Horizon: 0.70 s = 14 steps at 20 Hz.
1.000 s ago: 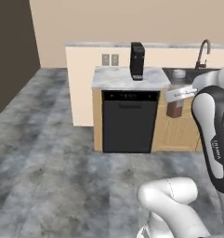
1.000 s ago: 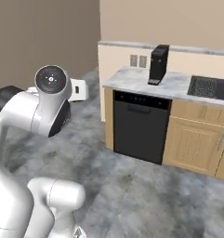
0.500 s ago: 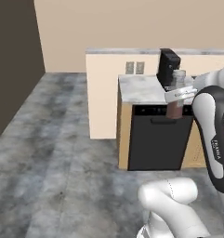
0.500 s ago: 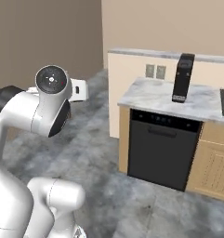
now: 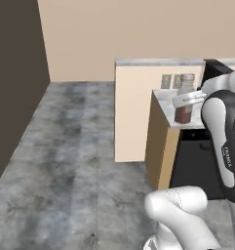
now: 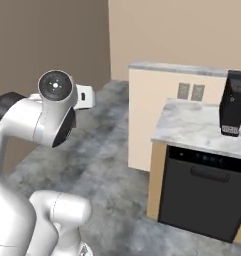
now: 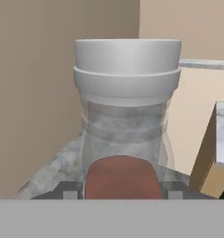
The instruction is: Take the cinnamon bottle from the cabinet and place it on the dining table, next to the plate with the cupcake. Then take the chocolate from the dining counter and place it on the cupcake plate.
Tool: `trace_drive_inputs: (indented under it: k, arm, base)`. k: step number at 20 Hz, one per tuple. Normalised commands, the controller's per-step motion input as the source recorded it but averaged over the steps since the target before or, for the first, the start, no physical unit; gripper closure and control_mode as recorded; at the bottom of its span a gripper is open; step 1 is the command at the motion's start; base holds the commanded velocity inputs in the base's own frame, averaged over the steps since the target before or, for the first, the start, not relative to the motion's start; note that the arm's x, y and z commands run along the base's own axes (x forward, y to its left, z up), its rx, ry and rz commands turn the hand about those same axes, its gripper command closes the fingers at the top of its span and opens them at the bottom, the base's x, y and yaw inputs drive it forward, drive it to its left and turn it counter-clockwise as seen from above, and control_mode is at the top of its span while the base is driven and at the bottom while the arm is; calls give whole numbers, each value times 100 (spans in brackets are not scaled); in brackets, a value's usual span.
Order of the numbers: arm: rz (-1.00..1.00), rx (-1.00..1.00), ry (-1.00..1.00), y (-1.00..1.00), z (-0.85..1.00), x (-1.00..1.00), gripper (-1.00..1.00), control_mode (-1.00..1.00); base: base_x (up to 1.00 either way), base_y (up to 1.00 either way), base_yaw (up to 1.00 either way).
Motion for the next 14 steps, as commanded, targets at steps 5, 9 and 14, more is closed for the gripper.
trace_drive_inputs:
  k: [5, 9, 14]
  arm:
    - [0, 0, 0, 0, 0, 0, 100, 100]
    - [0, 0, 0, 0, 0, 0, 100, 100]
    - [0, 0, 0, 0, 0, 0, 100, 100]
  base:
    - [100, 66, -16]
    - [100, 60, -15]
    - [100, 58, -18]
